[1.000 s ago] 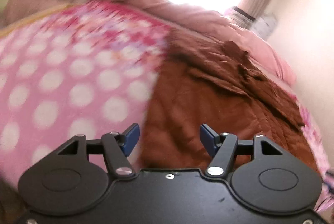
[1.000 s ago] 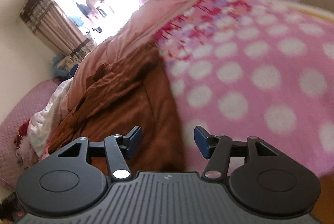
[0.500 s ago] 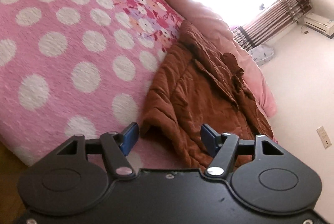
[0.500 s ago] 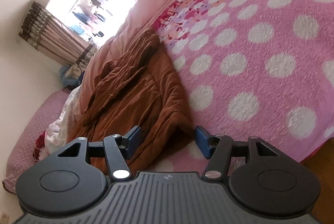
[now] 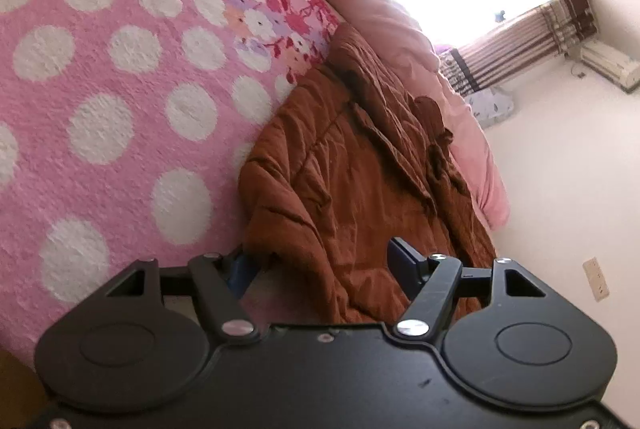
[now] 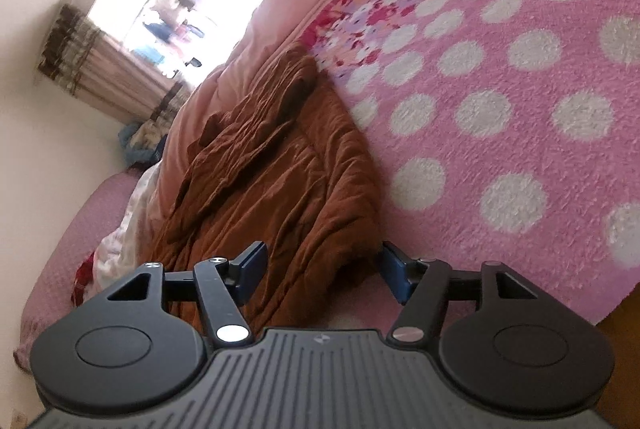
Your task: Fold large clothes
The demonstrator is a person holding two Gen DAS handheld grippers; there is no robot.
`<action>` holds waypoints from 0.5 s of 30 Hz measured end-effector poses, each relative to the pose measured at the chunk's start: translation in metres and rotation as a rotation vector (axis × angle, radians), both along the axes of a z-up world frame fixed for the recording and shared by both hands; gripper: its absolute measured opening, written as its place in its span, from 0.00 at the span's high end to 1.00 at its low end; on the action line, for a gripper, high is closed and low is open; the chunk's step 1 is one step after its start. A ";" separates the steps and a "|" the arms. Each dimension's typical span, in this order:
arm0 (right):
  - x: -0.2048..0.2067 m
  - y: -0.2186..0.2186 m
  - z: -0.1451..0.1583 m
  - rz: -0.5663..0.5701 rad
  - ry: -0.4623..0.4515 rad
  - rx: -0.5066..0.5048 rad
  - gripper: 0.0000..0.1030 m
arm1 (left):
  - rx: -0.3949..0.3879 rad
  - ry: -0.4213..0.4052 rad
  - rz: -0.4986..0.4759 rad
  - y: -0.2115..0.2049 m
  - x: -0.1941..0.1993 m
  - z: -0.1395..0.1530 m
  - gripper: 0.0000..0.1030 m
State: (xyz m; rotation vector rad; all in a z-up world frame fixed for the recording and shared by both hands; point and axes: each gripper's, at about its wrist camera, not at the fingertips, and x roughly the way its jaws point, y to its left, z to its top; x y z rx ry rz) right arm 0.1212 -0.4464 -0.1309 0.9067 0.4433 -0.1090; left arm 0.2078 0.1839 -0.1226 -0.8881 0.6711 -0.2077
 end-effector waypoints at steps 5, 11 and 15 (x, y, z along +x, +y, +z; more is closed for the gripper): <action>-0.008 -0.010 -0.004 -0.052 -0.008 -0.004 0.31 | 0.009 -0.019 -0.011 0.002 -0.002 -0.001 0.32; 0.003 0.001 -0.001 0.002 0.013 -0.040 0.31 | 0.043 -0.019 -0.037 -0.008 0.004 0.001 0.36; 0.006 0.008 0.002 0.014 0.041 -0.078 0.48 | 0.070 -0.023 -0.055 -0.011 0.005 0.002 0.47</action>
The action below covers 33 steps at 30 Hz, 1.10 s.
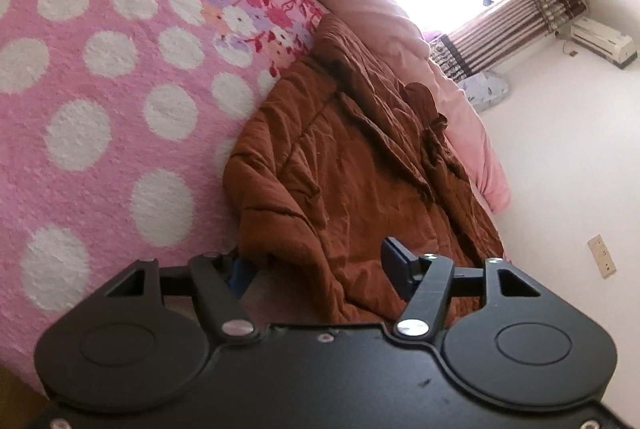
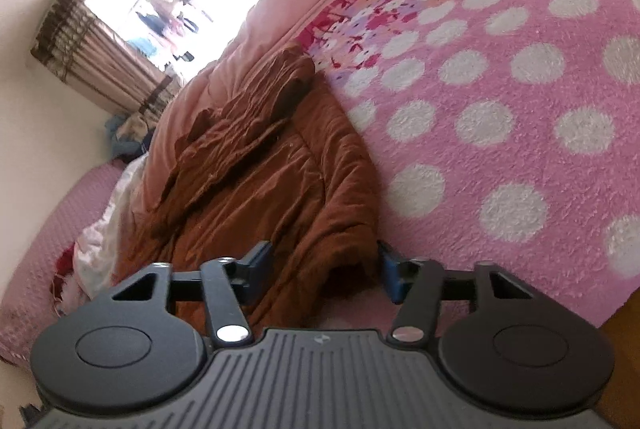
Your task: Fold large clothes
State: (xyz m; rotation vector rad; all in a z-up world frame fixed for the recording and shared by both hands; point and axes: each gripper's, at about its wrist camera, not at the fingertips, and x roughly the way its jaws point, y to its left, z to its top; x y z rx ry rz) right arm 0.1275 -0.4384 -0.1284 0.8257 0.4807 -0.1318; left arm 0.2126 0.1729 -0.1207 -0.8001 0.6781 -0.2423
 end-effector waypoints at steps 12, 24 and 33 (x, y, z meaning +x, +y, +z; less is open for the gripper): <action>-0.009 -0.010 0.006 0.014 -0.117 0.118 0.88 | 0.039 -0.031 -0.035 0.002 0.001 0.018 0.91; 0.054 -0.025 0.072 0.039 -0.227 0.079 0.89 | 0.138 -0.168 -0.068 -0.021 0.091 0.101 0.93; 0.184 -0.065 0.136 0.023 -0.261 0.052 0.90 | 0.277 -0.220 -0.064 -0.040 0.238 0.158 0.93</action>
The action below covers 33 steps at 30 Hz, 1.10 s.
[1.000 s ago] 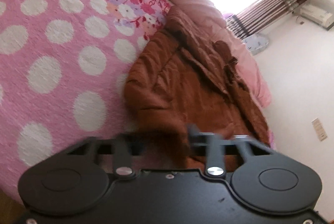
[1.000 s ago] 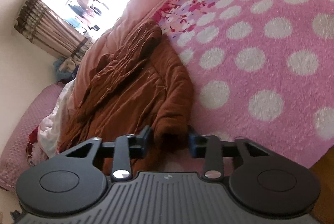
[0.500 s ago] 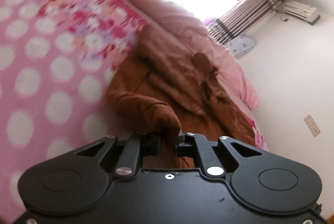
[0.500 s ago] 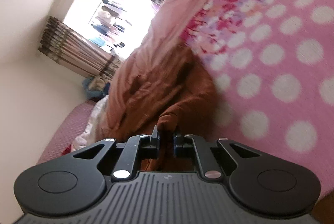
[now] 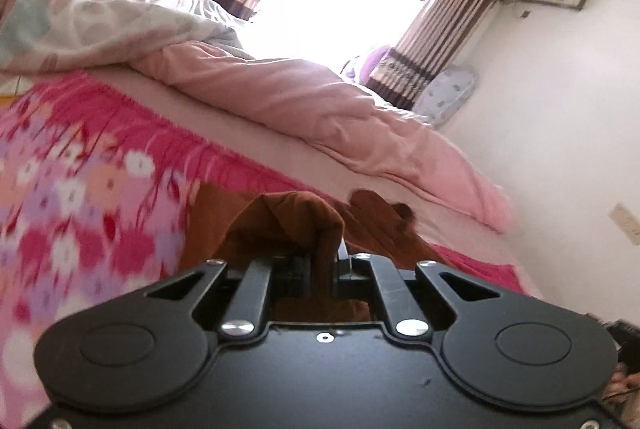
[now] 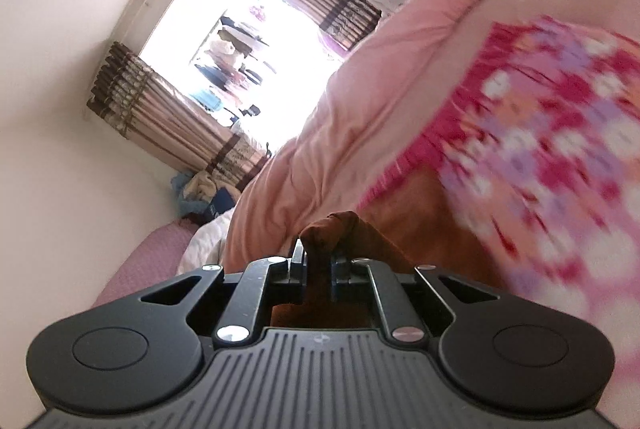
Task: Fold large clothes
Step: 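Fold the hem toward the collar with both grippers and open them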
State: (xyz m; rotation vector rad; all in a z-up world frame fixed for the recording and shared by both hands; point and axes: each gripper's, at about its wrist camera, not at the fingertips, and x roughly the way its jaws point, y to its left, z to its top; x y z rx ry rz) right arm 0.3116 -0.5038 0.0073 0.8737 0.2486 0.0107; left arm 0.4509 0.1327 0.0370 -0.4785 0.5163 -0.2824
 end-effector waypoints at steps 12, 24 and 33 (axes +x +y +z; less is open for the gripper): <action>0.180 -0.037 -0.062 -0.086 0.260 -0.026 0.90 | 0.058 0.214 0.033 -0.010 0.153 -0.101 0.86; 0.167 -0.045 -0.066 -0.066 0.218 0.074 0.65 | -0.070 0.187 -0.053 0.014 0.137 -0.068 0.53; 0.128 -0.035 -0.026 -0.081 0.213 -0.270 0.38 | 0.112 0.150 0.031 0.034 0.108 -0.050 0.47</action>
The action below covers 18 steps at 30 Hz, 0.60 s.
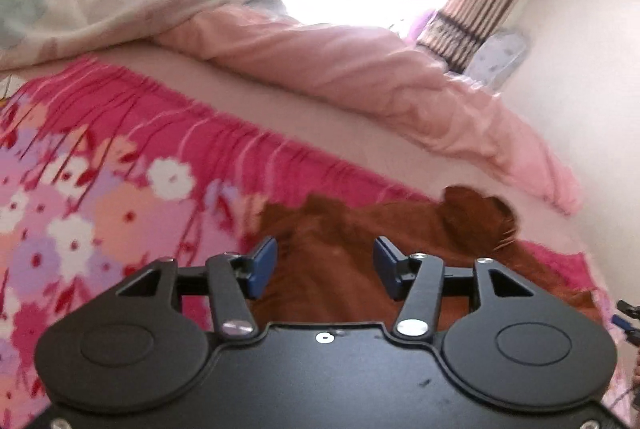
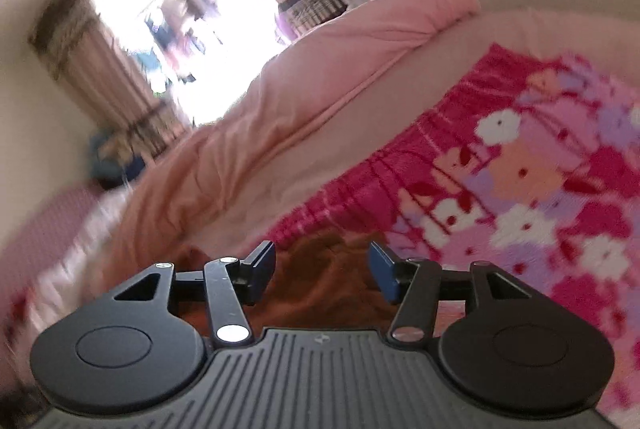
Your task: Fold large clothes
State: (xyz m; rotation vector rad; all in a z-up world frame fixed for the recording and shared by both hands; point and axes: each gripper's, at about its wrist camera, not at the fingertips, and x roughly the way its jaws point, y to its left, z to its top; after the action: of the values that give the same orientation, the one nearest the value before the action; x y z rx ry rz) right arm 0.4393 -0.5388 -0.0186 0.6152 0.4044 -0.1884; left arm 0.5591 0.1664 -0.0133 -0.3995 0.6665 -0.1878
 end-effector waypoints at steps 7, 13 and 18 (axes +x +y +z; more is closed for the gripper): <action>0.035 0.017 -0.010 0.031 0.102 -0.133 0.38 | 0.021 0.056 0.028 -0.009 0.031 -0.032 0.47; 0.056 0.021 -0.025 0.014 0.124 -0.111 0.43 | -0.001 0.026 0.037 -0.024 0.040 -0.039 0.77; 0.045 0.035 -0.011 -0.037 0.066 -0.195 0.89 | -0.006 -0.092 0.045 -0.029 0.027 -0.014 0.94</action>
State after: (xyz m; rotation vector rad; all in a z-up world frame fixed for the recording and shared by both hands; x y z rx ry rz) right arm 0.4848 -0.5037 -0.0294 0.4251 0.4328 -0.2802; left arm 0.5864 0.1371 -0.0277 -0.4091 0.5665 -0.1646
